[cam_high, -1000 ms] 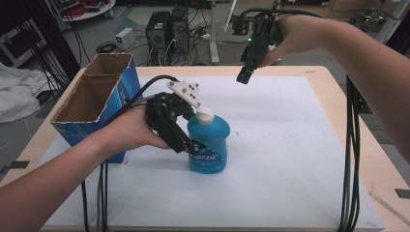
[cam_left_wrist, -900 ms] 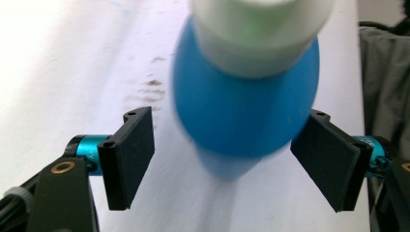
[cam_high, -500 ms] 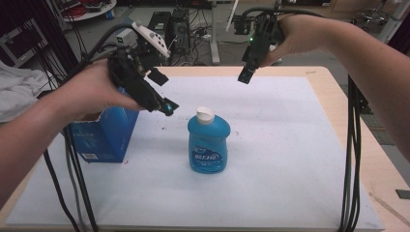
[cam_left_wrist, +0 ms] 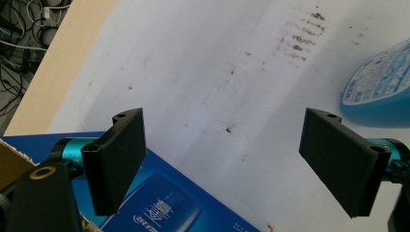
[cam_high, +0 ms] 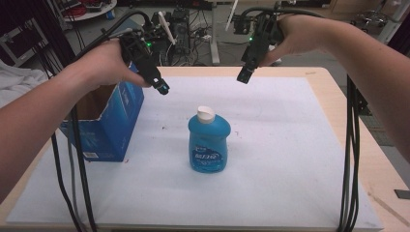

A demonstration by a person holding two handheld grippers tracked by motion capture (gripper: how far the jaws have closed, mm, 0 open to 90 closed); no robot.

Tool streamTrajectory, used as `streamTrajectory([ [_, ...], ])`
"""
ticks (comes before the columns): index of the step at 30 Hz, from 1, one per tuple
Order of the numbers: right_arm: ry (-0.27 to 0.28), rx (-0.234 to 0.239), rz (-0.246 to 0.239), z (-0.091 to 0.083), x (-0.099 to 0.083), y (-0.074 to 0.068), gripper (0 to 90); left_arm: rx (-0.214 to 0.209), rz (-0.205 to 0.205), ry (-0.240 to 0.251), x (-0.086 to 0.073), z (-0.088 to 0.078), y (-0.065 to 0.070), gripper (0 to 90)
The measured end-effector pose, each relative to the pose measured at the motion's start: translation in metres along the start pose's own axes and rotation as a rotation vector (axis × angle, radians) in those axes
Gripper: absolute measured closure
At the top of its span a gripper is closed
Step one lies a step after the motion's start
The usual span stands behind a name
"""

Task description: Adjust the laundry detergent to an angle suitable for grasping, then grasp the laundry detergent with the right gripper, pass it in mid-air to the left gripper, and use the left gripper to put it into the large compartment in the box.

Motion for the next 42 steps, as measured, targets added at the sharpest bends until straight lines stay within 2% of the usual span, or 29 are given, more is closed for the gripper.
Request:
streamTrajectory([
  [5,-0.001,-0.001,-0.002,0.001,0.000,0.000,13.5,-0.007,0.001,-0.021,-0.001,0.005,-0.002,17.1],
  [9,0.008,0.002,0.000,0.000,0.001,0.000,13.5,-0.010,0.001,-0.012,0.000,0.005,-0.004,17.1],
  [15,0.037,0.005,0.002,-0.005,0.001,0.001,13.5,-0.032,0.040,-0.014,-0.001,0.003,0.000,17.1],
  [18,0.059,0.004,0.003,-0.009,-0.001,0.002,13.5,-0.041,0.041,-0.008,-0.001,0.002,-0.001,17.1],
  [28,0.072,-0.017,0.004,-0.021,-0.012,-0.001,13.5,-0.063,0.065,-0.013,0.000,0.008,-0.004,17.1],
  [34,0.129,-0.007,-0.008,-0.035,-0.019,-0.008,13.5,-0.066,0.076,-0.012,0.001,0.010,-0.005,17.1],
  [42,0.179,0.011,-0.019,-0.039,-0.033,-0.024,13.5,-0.064,0.080,-0.004,-0.001,0.010,-0.007,17.1],
])
Point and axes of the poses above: each handheld gripper's, and its own axes: z roughly forward along the jaws, x roughly out of its top, y roughly to its right, the point moved 7 cm from there along z, roughly forward along the jaws, and after that the axes turned 2 degrees about z, right-handed, at the moved point
